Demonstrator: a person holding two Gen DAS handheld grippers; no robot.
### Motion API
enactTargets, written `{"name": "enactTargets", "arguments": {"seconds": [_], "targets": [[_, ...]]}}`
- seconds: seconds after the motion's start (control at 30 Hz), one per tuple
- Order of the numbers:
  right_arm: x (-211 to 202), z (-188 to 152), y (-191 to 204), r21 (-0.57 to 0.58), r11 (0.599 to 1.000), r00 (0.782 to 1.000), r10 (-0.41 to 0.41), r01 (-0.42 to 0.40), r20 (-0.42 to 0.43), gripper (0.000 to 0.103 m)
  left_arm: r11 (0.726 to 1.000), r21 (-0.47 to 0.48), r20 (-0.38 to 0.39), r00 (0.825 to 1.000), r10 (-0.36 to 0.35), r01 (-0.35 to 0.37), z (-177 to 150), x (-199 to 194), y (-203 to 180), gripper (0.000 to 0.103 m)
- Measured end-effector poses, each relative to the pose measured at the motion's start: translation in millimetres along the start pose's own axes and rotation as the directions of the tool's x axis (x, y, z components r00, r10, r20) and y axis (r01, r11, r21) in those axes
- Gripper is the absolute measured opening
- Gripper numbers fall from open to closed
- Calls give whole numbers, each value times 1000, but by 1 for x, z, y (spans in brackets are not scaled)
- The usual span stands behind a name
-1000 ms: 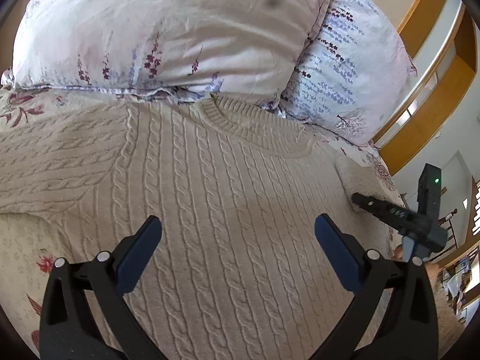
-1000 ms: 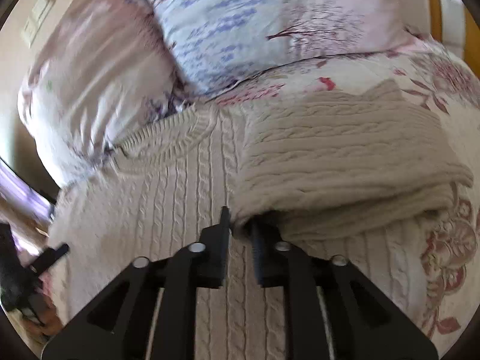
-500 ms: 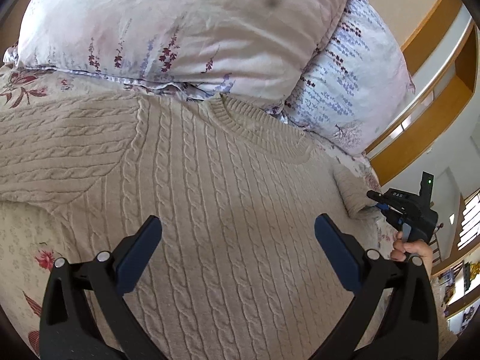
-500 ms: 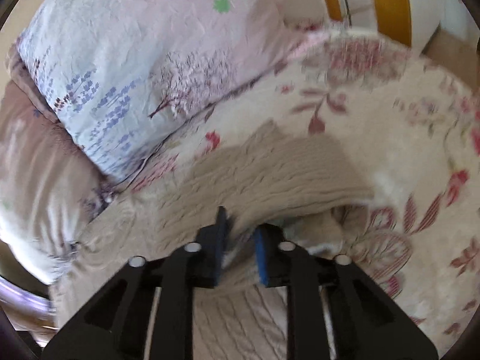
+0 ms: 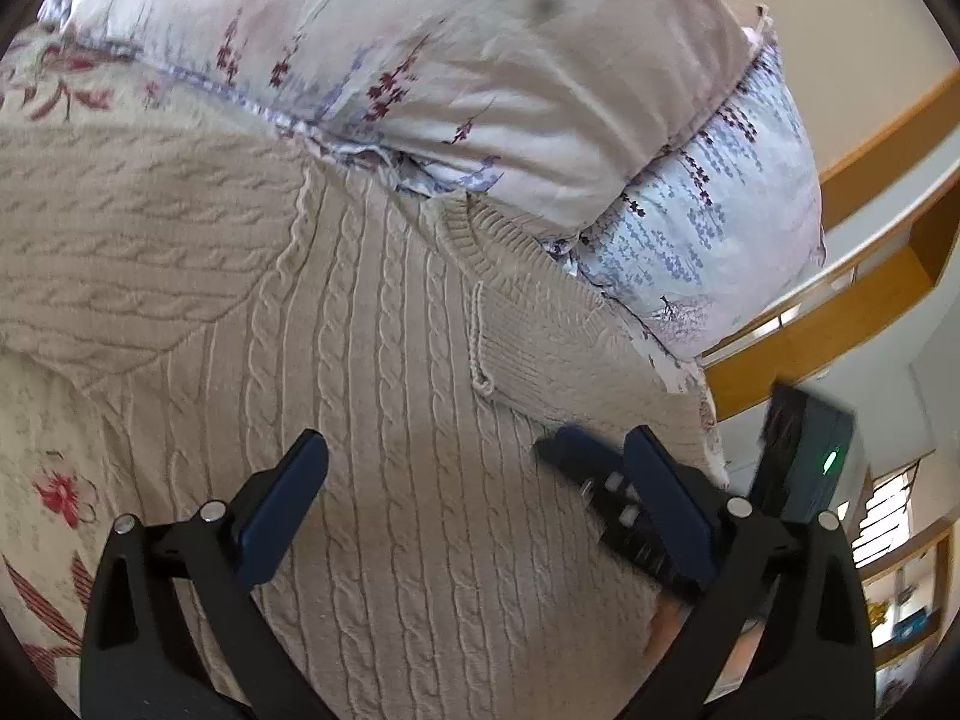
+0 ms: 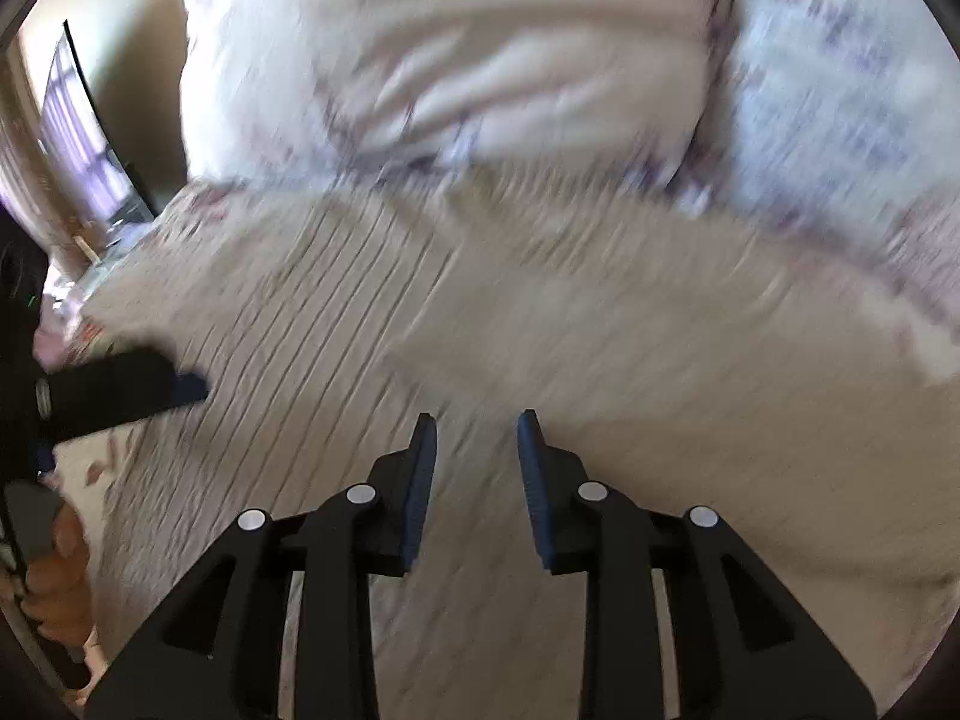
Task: Fold small clothes
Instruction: 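Grasp the opposite side edge of the sweater with the left gripper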
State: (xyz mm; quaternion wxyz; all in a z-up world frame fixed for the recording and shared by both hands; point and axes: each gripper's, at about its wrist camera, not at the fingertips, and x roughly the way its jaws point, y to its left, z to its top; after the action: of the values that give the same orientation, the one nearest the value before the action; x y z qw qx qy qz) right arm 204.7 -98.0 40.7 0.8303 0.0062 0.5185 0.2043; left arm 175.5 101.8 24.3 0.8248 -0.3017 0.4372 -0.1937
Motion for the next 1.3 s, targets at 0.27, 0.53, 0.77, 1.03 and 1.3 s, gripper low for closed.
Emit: {"name": "enactTargets", "arguments": {"seconds": [0.27,0.53,0.77,1.03,1.3], "targets": [[-65,-51,-115,491,852,981,121,-180,148,42,985,-151,-124,987,-102,83,9,40,1,69],[-103,-107,-216,776,595,964,-9,-208,266,42,962,-262,-147,982,-119,78,19,80,-6,36],[-111,-116,-231,824,521,953,-59,-225,298,42,962,-267,-128,988,-85,48,32,100,-7,7],[-101,-117,-229,836,495,957,-32,-236,290,42,988,-150,-32,999,30,-34,50,57,-2,7],[-105,-112,-227,857,497,931,-230,-137,283,10,985,-152,-63,995,72,-81,48,65,16,7]]}}
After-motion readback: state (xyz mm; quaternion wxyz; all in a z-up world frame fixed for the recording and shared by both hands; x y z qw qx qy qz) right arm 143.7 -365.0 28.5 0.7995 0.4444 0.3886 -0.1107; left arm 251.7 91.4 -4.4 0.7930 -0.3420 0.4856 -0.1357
